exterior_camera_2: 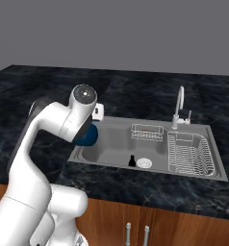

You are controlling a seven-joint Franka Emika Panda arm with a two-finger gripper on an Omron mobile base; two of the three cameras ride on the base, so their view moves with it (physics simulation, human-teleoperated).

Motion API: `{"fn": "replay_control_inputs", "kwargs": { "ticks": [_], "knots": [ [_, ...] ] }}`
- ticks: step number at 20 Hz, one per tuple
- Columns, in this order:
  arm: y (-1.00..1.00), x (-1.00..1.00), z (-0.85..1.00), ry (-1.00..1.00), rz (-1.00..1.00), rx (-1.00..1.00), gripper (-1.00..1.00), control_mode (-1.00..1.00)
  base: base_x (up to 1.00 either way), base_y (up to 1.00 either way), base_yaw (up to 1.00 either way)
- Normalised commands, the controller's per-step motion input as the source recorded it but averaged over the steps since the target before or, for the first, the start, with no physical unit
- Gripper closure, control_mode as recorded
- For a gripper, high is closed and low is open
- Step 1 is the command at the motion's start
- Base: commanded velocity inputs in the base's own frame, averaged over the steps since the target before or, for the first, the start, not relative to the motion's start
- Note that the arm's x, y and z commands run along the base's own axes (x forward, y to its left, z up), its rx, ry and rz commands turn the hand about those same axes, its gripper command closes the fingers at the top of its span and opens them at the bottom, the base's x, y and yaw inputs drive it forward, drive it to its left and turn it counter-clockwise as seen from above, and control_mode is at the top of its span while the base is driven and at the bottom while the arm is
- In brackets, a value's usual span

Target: Open the cabinet, pick the kettle from the cabinet, and place it in the sink.

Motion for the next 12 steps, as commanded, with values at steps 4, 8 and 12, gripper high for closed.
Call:
{"fn": "replay_control_inputs", "kwargs": {
  "ticks": [4, 8, 12],
  "knots": [
    [-0.09, 0.26, -0.36, 0.00, 0.09, -0.01, 1.00, -1.00, 0.00, 0.00, 0.00],
    [0.00, 0.32, -0.35, 0.00, 0.07, 0.00, 1.00, -1.00, 0.00, 0.00, 0.00],
    [-0.04, 0.37, -0.26, 0.00, 0.07, 0.00, 1.00, -1.00, 0.00, 0.00, 0.00]
  ]
}}
